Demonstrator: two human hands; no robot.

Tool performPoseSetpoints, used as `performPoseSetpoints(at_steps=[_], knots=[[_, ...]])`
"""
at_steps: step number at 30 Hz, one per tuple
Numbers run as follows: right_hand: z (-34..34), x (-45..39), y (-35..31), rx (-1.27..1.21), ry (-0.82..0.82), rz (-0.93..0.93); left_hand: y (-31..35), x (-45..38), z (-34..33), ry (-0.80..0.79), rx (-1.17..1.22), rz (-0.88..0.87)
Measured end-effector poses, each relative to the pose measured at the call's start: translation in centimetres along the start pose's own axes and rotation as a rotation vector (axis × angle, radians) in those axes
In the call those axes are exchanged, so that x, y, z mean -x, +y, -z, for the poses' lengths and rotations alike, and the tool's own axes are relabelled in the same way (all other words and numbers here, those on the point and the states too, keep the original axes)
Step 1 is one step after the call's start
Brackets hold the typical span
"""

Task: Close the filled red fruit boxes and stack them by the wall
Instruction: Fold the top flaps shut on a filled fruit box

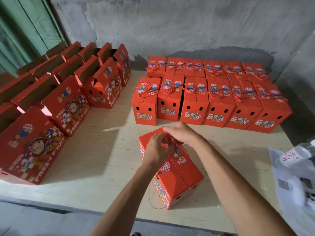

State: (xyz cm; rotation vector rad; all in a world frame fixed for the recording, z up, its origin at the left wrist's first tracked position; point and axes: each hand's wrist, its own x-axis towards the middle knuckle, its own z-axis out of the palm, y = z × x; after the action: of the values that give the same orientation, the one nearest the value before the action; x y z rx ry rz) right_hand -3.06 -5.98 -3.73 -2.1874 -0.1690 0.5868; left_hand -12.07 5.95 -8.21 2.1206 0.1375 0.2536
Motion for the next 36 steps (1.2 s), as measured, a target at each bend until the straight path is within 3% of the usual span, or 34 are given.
performPoseSetpoints(at_steps=[2,5,10,12,15,19,27,32,36], knots=[[-0.8,-0.3,-0.9,0.033,-0.084,-0.013,0.4,-0.2,0.6,0.029,-0.028,0.021],[-2.1,-0.9,-3.0,-0.106,-0.141,0.049,1.1,-0.8,2.2,0.080,0.171,0.143],[-3.8,-3.3,-6.3,-0.152,0.112,0.122,1.0,-2.7,5.9,0.079,0.346,0.168],[-4.0,-4.4,-6.8,-0.275,0.133,0.092,0.2,-3.4,6.9,0.127,0.397,0.193],[-4.5,-6.7,-8.2,-0.349,0.190,0.091,-2.2,-5.0,7.7,0.135,0.252,0.286],[-3.9,-12.0,-11.4,-0.329,0.352,0.107,-5.2,-8.4,8.1,0.010,0.127,0.397],[-4.6,-22.6,-15.6,-0.314,0.511,0.139,-9.3,-20.1,10.5,-0.079,-0.056,0.363],[-6.4,-24.6,-17.3,-0.417,0.457,0.125,-11.8,-23.2,10.9,-0.147,-0.089,0.392],[-9.1,-23.9,-19.7,-0.427,0.283,0.139,-12.6,-22.3,12.4,-0.084,-0.089,0.430]])
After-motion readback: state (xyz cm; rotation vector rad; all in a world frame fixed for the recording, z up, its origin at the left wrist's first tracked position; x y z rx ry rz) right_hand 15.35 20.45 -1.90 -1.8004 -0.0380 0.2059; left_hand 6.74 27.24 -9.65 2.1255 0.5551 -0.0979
